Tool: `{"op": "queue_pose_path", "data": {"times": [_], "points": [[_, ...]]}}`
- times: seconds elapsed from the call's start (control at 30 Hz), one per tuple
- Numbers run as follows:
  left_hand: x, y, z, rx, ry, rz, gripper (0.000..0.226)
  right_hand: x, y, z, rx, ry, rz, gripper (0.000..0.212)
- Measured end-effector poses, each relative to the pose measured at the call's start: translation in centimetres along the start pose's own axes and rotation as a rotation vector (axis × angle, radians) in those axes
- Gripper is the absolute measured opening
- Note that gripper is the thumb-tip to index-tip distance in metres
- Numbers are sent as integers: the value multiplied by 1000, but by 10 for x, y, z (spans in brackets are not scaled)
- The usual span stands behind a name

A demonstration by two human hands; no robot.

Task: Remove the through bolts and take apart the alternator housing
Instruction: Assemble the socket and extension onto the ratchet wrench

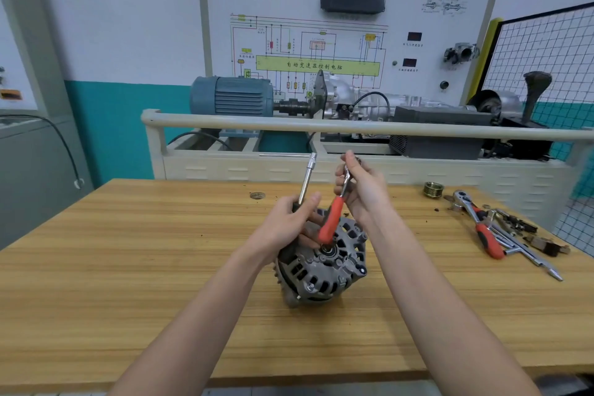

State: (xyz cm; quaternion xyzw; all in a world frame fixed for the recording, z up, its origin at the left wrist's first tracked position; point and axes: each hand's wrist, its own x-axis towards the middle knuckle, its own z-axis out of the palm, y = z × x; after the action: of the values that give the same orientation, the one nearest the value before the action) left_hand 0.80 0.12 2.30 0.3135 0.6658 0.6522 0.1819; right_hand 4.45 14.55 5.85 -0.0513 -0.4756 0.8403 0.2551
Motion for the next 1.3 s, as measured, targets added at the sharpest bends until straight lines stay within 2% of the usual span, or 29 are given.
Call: {"op": "queue_pose_path", "data": {"times": [0.07, 0.17, 0.27, 0.4, 0.47, 0.67, 0.73, 0.83, 0.97, 1.3], "points": [[0, -1, -5, 23, 51, -37, 37, 0, -5, 2, -44, 11, -69, 7], [-1, -1, -10, -119, 28, -138, 41, -2, -7, 6, -207, -43, -115, 2], [0, 0, -10, -296, -7, -206, 35, -4, -6, 13, -217, -80, -45, 18], [3, 5, -8, -621, 16, -190, 20, -6, -4, 18, -100, -26, 32, 28], [6, 9, -9, -791, 56, -158, 20, -7, -3, 15, -99, -10, 31, 30], [12, 25, -19, -1357, 169, -107, 21, -13, -7, 8, -65, -169, 135, 20], [19, 34, -21, -1459, 247, -93, 24, -16, -5, 10, -30, -197, 142, 23], [27, 42, -22, -1503, 354, -102, 23, -20, -2, 14, -46, -238, 109, 16], [27, 43, -19, -1463, 406, -119, 20, -21, 1, 17, -110, -272, 28, 21], [25, 46, -16, -1483, 411, -105, 29, -30, -3, 19, -204, -269, -4, 14]]}}
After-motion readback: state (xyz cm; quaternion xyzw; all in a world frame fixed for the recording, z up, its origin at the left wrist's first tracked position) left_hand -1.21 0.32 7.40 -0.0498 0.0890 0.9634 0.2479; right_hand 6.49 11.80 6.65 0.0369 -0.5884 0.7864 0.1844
